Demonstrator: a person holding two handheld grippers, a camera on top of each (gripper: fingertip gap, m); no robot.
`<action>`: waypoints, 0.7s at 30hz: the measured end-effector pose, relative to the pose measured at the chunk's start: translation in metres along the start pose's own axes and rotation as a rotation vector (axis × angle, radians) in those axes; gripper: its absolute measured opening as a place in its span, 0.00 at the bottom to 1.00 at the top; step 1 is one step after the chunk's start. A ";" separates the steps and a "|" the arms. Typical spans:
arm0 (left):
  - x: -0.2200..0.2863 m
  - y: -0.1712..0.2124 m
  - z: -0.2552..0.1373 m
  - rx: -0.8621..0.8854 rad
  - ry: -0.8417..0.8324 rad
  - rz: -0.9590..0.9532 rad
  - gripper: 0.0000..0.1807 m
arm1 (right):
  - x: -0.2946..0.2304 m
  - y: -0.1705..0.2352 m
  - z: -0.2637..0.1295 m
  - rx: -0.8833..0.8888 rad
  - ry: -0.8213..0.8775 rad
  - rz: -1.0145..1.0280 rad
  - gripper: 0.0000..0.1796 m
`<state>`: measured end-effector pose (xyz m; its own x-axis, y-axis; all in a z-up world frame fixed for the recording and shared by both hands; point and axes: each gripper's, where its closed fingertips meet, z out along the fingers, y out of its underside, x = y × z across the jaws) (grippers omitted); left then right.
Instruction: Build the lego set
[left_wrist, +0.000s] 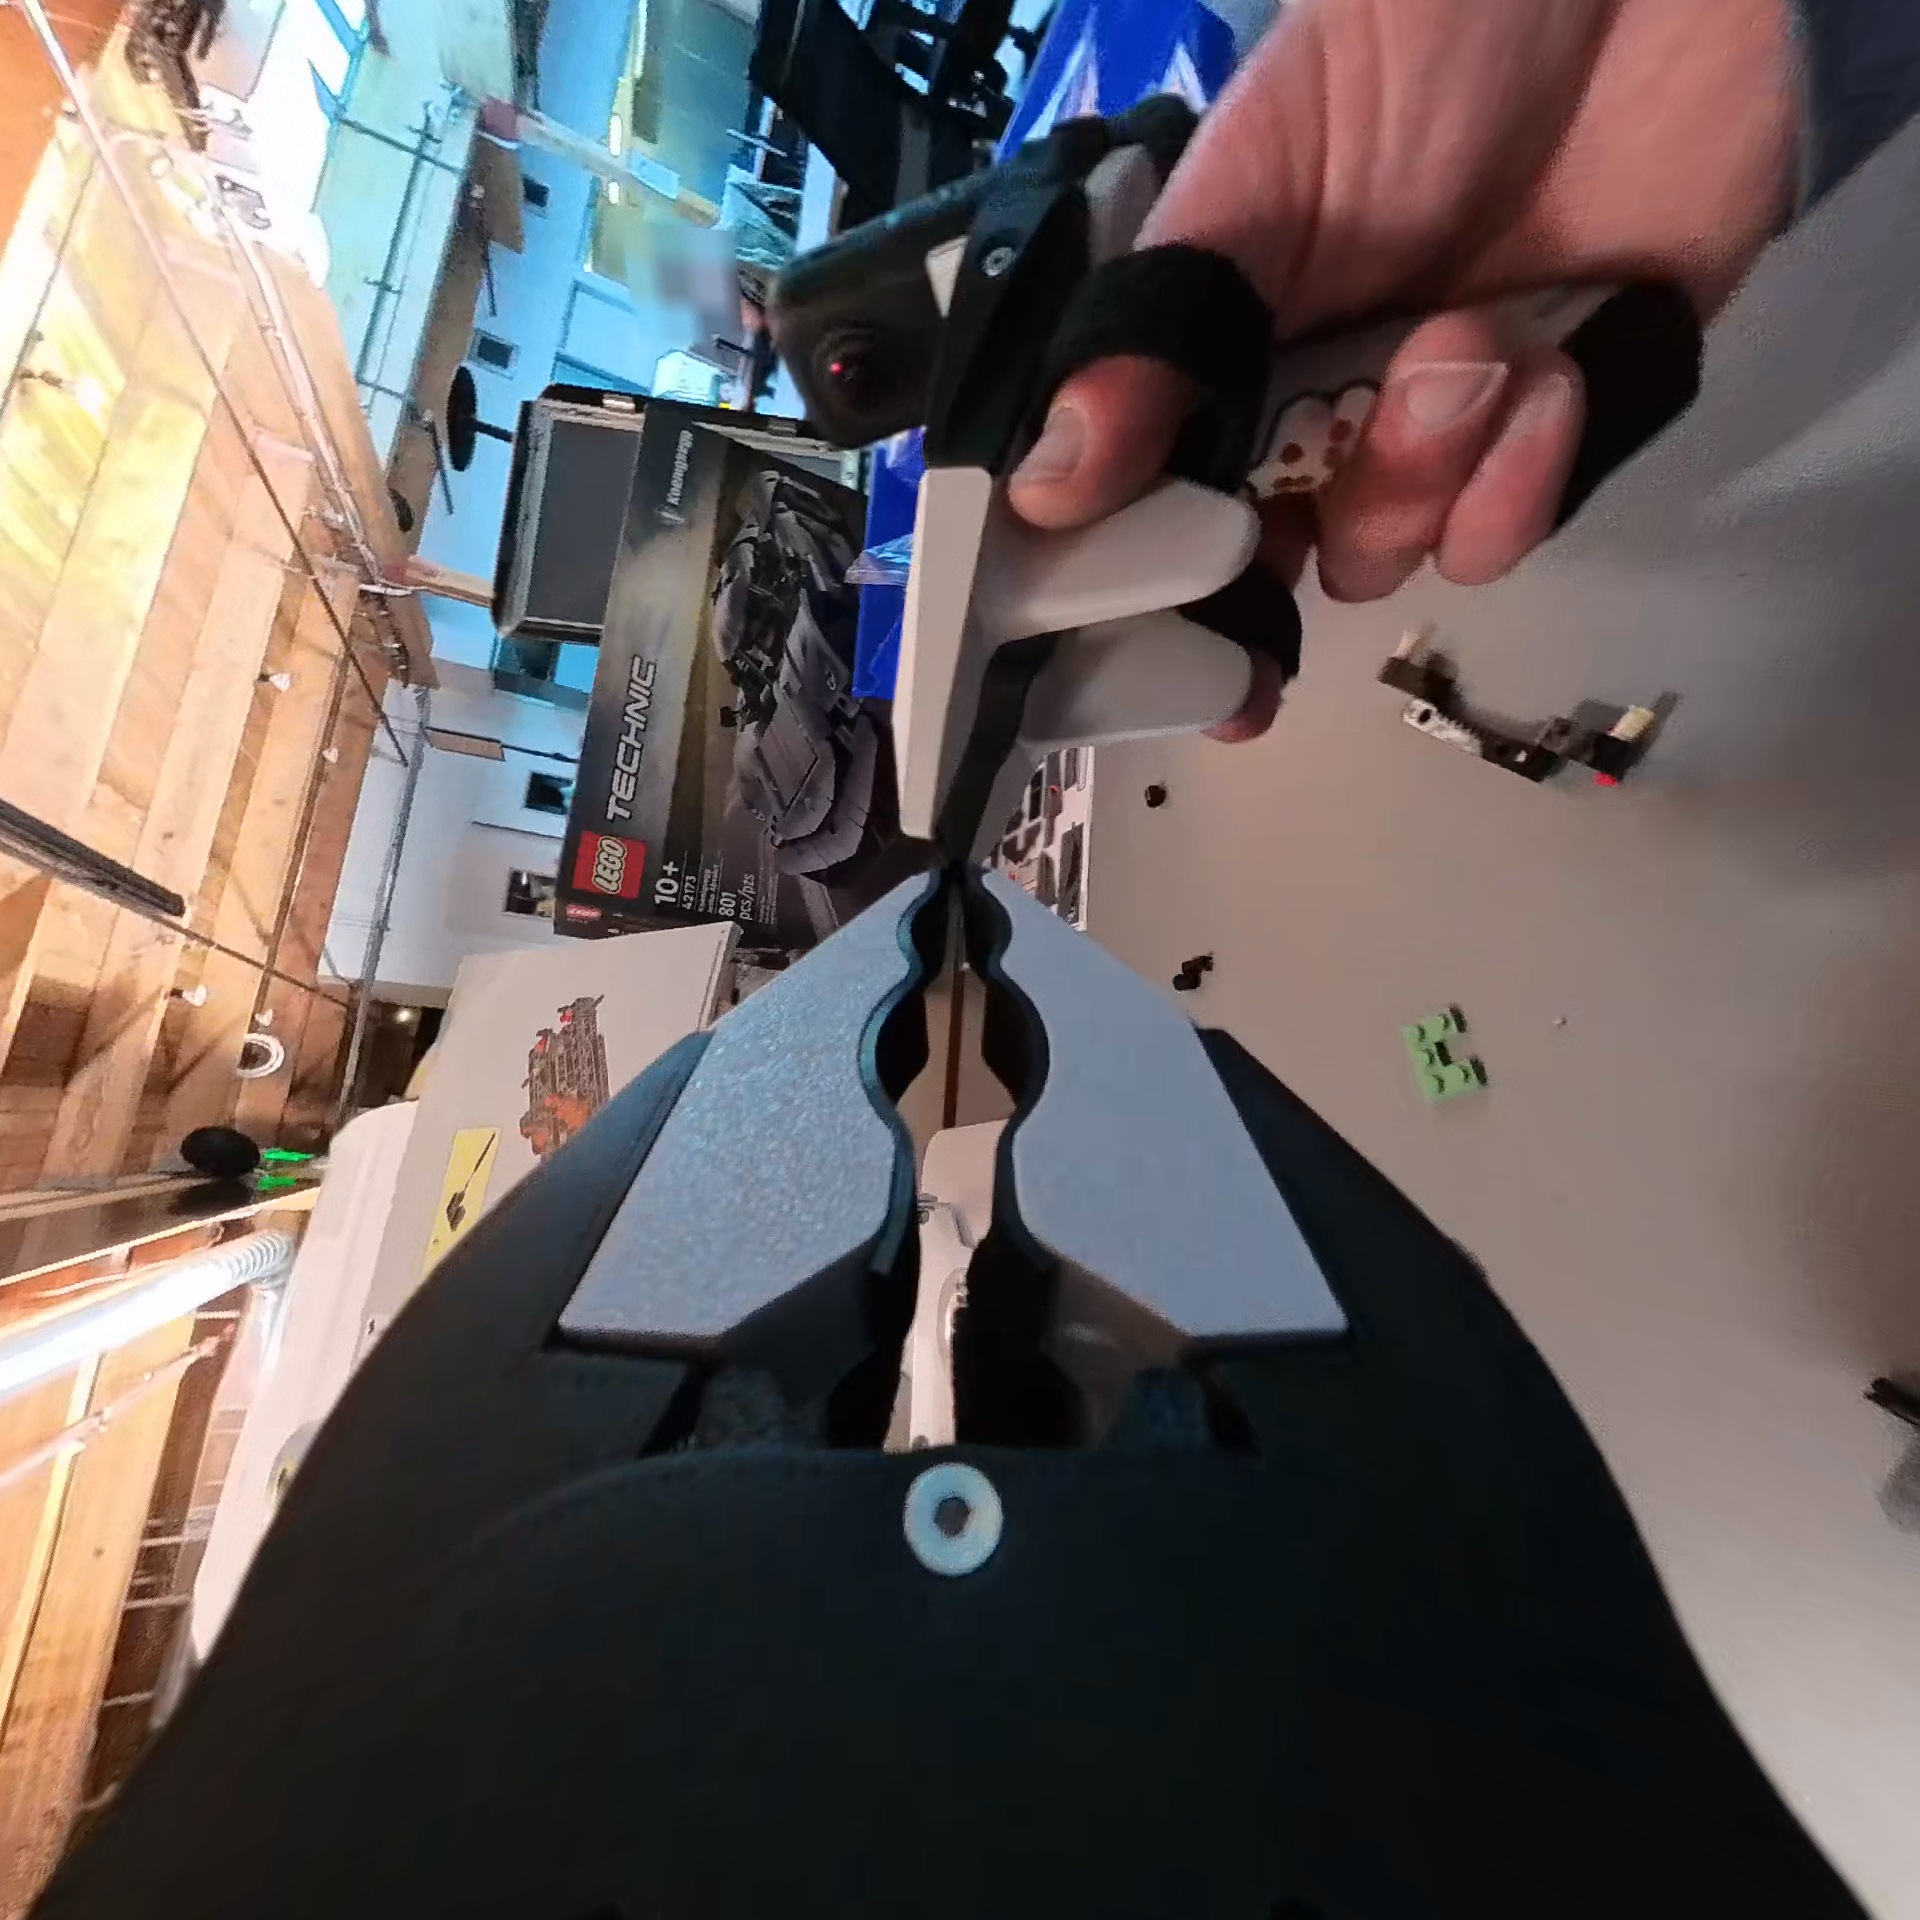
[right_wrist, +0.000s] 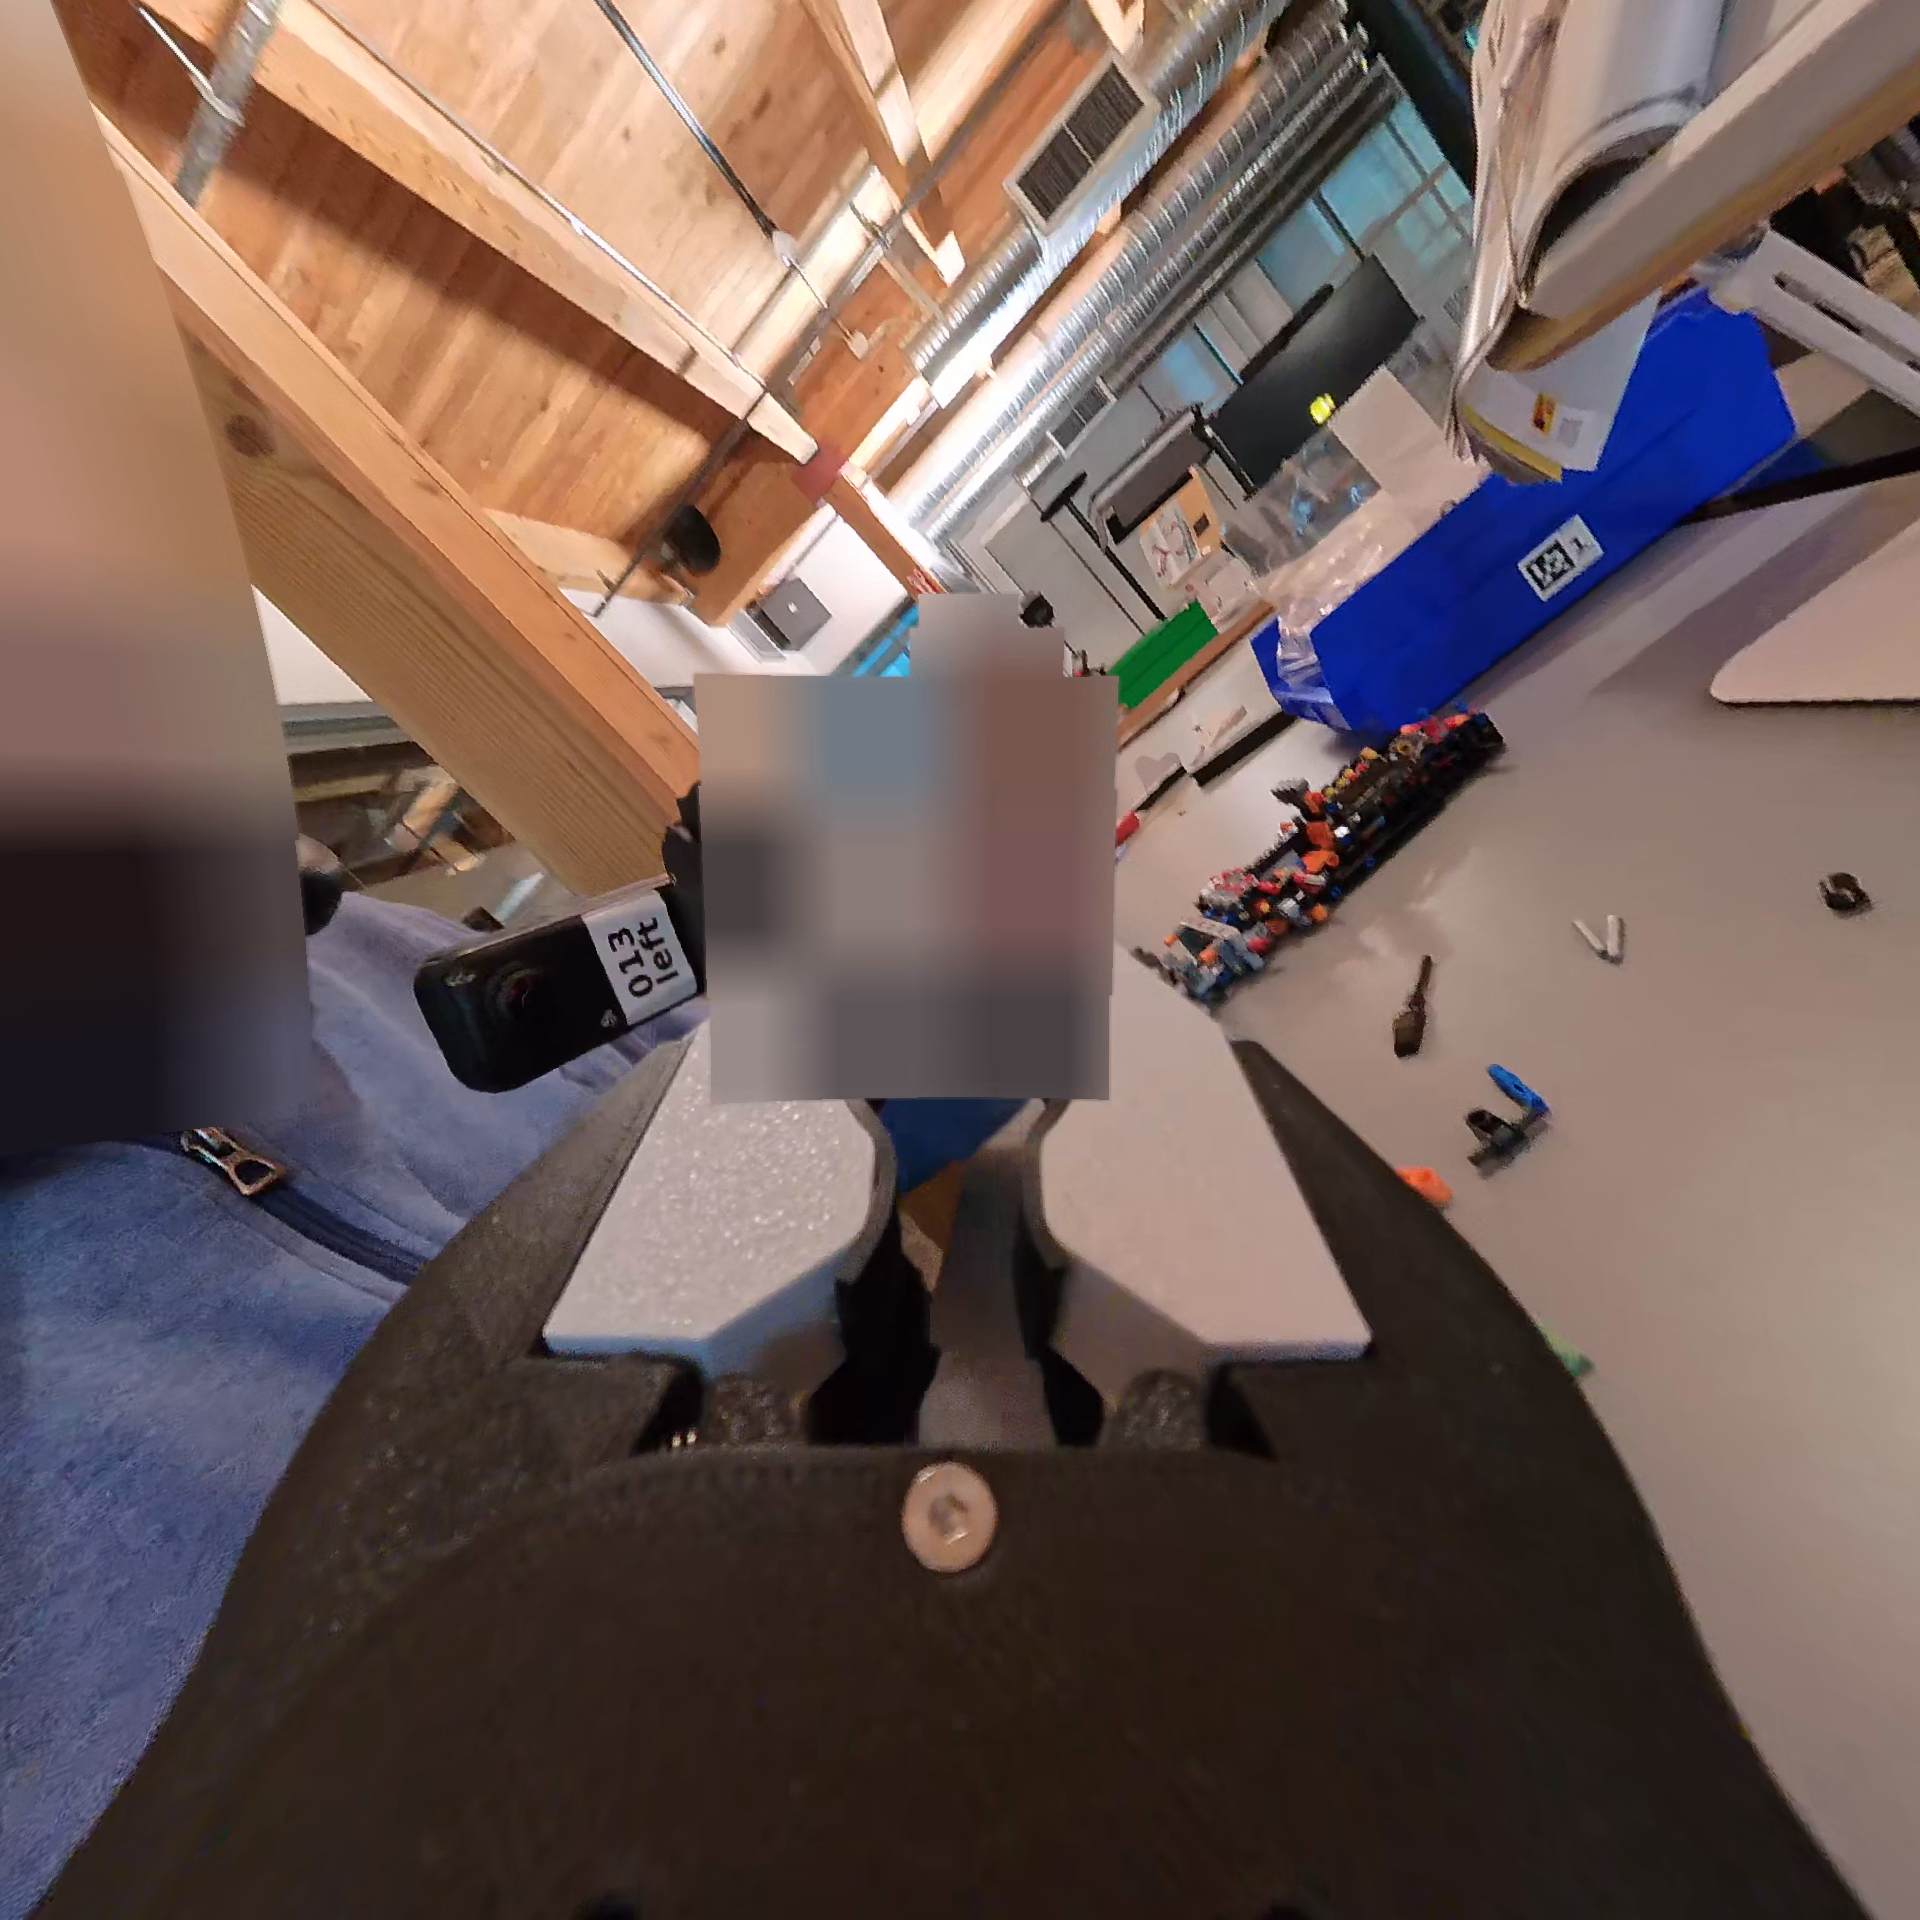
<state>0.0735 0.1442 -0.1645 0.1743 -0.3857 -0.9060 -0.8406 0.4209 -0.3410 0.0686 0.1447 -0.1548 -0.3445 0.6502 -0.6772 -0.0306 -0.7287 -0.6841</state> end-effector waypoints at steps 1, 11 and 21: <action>0.003 0.000 0.000 0.004 0.013 0.004 0.00 | 0.001 0.002 -0.001 -0.017 0.005 0.001 0.07; 0.018 -0.006 -0.001 0.017 0.023 0.044 0.00 | 0.004 0.011 -0.010 -0.044 0.029 0.018 0.06; 0.017 0.000 -0.001 0.007 -0.014 -0.020 0.00 | 0.007 0.017 -0.011 -0.040 0.044 0.037 0.08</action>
<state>0.0760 0.1370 -0.1800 0.1982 -0.3827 -0.9024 -0.8333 0.4190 -0.3607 0.0756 0.1395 -0.1743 -0.3028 0.6327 -0.7128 0.0194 -0.7436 -0.6683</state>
